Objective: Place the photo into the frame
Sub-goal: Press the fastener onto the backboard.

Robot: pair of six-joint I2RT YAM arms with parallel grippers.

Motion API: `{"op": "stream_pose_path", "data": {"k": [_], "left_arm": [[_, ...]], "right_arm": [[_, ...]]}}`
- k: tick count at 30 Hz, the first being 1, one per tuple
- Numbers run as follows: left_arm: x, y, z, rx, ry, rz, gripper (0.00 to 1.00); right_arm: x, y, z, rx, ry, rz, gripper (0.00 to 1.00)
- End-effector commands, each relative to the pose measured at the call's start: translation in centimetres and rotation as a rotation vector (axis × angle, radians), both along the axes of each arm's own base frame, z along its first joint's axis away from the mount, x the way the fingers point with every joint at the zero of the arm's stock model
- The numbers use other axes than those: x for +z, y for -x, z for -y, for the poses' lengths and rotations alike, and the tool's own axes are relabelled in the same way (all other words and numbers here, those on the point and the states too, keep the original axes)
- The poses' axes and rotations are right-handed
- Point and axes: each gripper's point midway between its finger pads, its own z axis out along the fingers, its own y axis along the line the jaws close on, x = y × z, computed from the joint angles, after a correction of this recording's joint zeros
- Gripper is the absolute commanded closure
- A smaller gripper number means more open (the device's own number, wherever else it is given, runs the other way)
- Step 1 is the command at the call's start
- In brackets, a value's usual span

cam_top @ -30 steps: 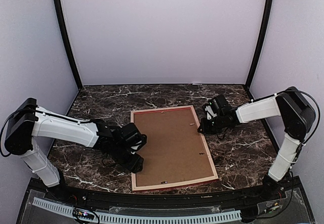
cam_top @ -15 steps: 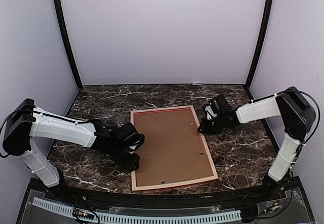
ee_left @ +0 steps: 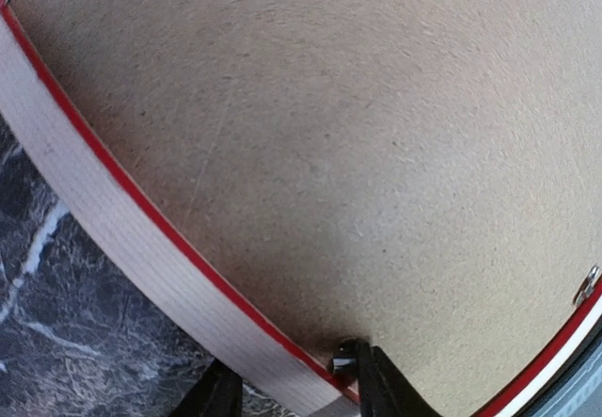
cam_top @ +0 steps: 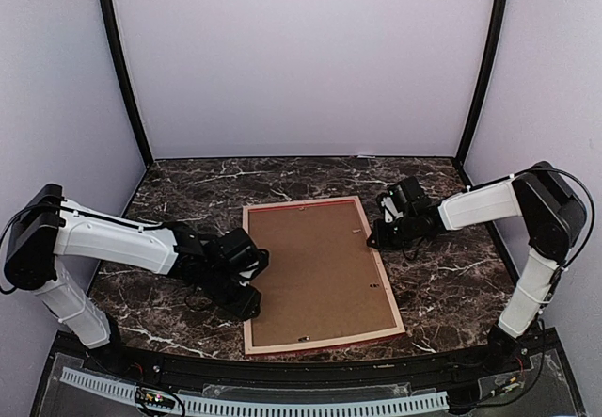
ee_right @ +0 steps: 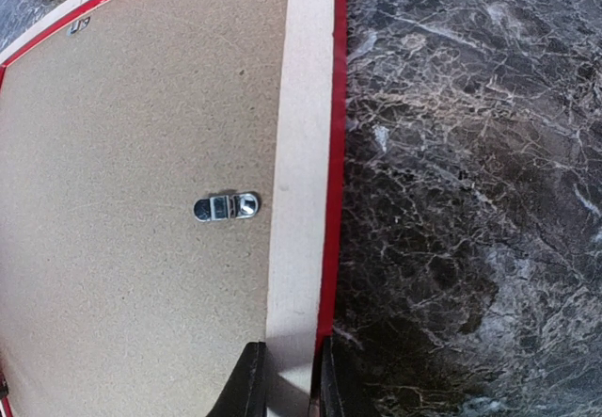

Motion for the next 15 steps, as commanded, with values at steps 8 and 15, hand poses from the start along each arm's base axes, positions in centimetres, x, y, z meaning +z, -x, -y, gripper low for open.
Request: {"op": "stream_pose_path", "data": {"k": [8,15], "left_arm": [[4.1,-3.5,0.6,0.013,0.099,0.097,0.25],[3.7,-7.4,-0.8,0.164,0.108,0.097,0.3]], "right_arm": [[-1.2,1.8,-0.2,0.025,-0.011,-0.063,0.87],[-0.8,2.1,-0.4,0.011,-0.04,-0.057,0.87]]}}
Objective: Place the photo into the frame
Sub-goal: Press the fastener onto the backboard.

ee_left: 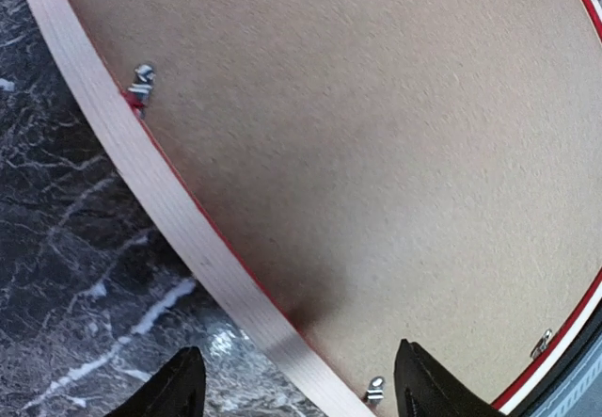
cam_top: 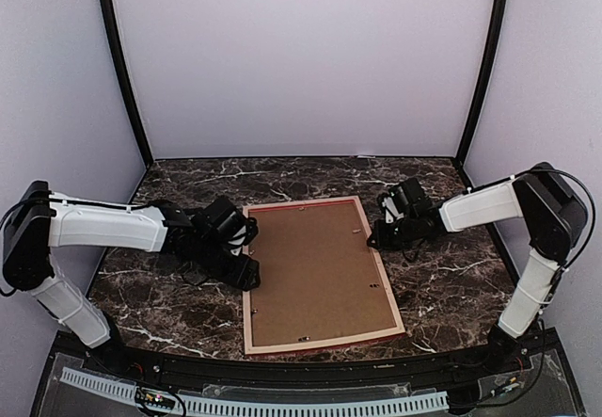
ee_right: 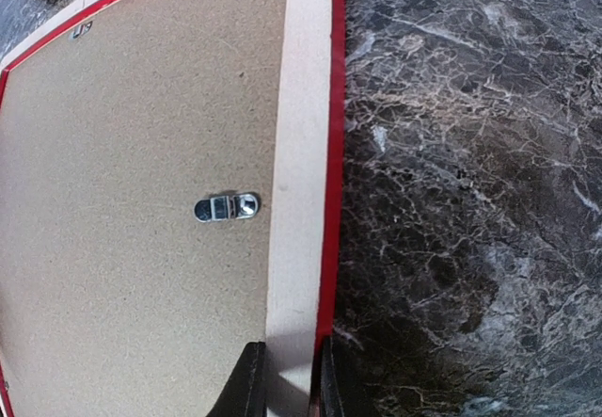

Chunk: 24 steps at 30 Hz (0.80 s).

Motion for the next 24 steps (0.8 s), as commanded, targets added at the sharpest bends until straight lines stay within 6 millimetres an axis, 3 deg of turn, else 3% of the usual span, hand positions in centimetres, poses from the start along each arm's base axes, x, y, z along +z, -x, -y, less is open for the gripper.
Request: {"op": "stream_pose_path", "data": {"k": [1,7,16,19,24], "left_arm": [[0.3,-2.7,-0.3,0.083,0.022,0.019,0.31],[-1.5,-4.2,-0.4,0.122,0.0,-0.017,0.41],[-2.8,-4.9,-0.6,0.148,-0.01,-0.047,0.62],[-3.2,-5.0,-0.8,0.154,-0.016,-0.051,0.69],[-3.5,-5.5,-1.7,0.184,-0.045,-0.031,0.79]], "right_arm": [[-0.8,2.1,-0.5,0.015,-0.041,-0.065,0.87],[-0.9,2.9,-1.1,0.005,-0.08,-0.072,0.87],[0.4,3.6,-1.9,-0.011,-0.106,-0.034,0.8],[0.7,3.6,-1.8,-0.011,-0.1,-0.029,0.74],[1.6,3.8,-0.8,-0.009,-0.046,-0.006,0.55]]}}
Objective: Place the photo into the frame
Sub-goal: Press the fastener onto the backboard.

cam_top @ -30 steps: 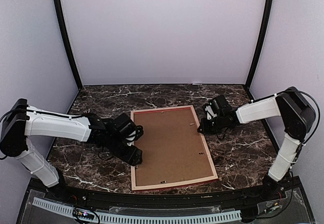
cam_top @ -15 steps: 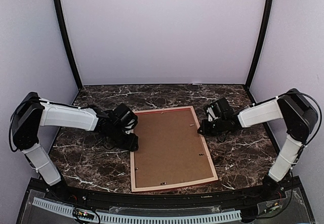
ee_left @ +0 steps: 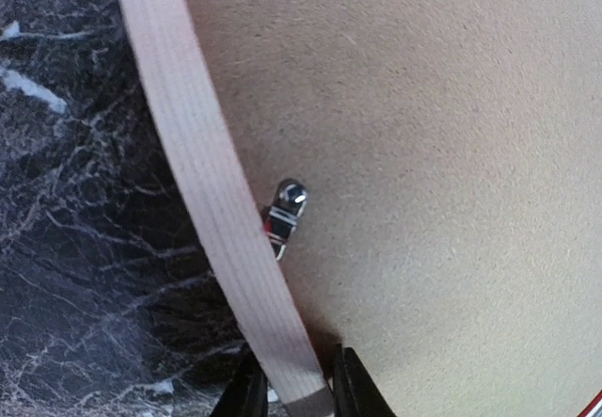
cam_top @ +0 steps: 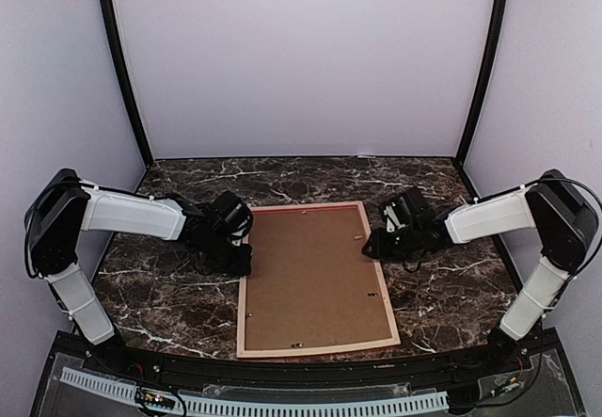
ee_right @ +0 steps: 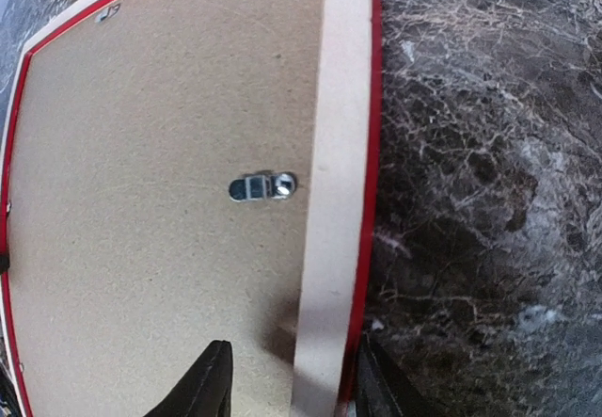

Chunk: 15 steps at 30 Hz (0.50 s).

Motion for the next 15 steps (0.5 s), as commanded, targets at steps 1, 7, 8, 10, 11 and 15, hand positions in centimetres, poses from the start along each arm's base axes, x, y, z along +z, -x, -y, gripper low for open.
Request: {"op": "stream_pose_path", "data": {"k": [1,7,8,10,11,15], "left_arm": [[-0.4,-1.1,-0.6,0.015,-0.043,0.04,0.79],[-0.4,-2.0,-1.3,0.063,-0.075,0.077,0.85],[-0.4,-2.0,-1.4,0.065,-0.076,0.078,0.85],[-0.3,-2.1,-1.3,0.071,-0.071,0.084,0.86],[-0.4,-2.0,-1.4,0.073,-0.071,0.083,0.86],[-0.6,-2.0,-1.4,0.081,-0.067,0.082,0.87]], "right_arm": [[1.8,1.0,0.1,0.027,0.015,0.023,0.52],[2.9,2.8,0.6,0.073,0.028,0.021,0.42],[2.7,3.3,0.7,0.08,0.034,0.012,0.41],[2.2,4.6,0.9,0.094,0.051,-0.007,0.4],[2.0,5.2,1.0,0.099,0.054,-0.014,0.39],[1.3,7.9,1.0,0.114,0.054,-0.036,0.37]]}}
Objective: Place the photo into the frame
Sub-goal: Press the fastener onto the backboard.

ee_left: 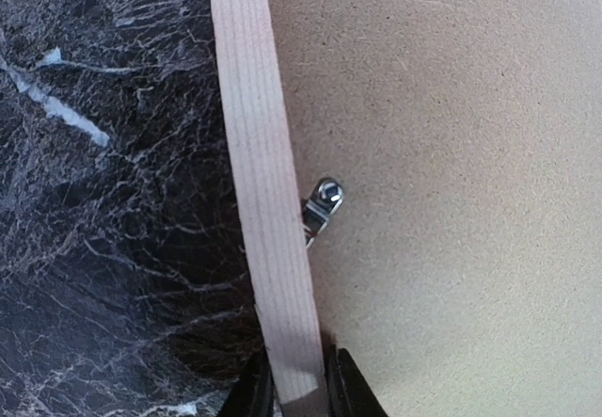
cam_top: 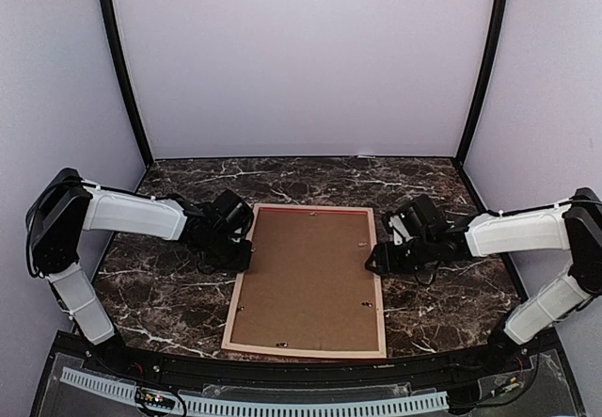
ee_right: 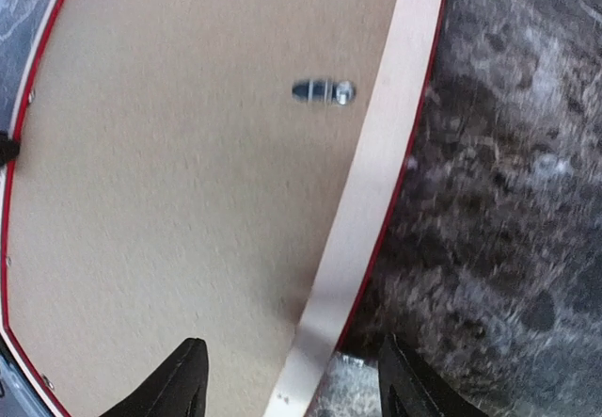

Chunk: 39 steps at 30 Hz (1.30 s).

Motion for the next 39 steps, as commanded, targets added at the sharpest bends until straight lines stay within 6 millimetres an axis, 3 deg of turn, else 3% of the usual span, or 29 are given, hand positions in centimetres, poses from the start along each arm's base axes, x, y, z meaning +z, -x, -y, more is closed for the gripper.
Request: {"op": "stream_pose_path", "data": {"k": [1,12,22,39], "left_arm": [[-0.8,0.0,-0.7,0.0,-0.039,0.003,0.87],[-0.7,0.1,-1.0,0.007,-0.041,0.012,0.89],[-0.5,0.2,-1.0,0.005,-0.029,0.012,0.89],[-0.6,0.4,-0.6,-0.004,-0.01,0.004,0.89]], "right_arm": [[-1.0,3.4,0.4,0.018,0.02,-0.037,0.37],[-1.6,7.9,-1.6,0.13,0.071,-0.022,0.35],[-3.0,8.5,-1.8,0.166,0.205,0.002,0.37],[-4.0,6.7,-2.2,0.058,0.271,-0.013,0.52]]}}
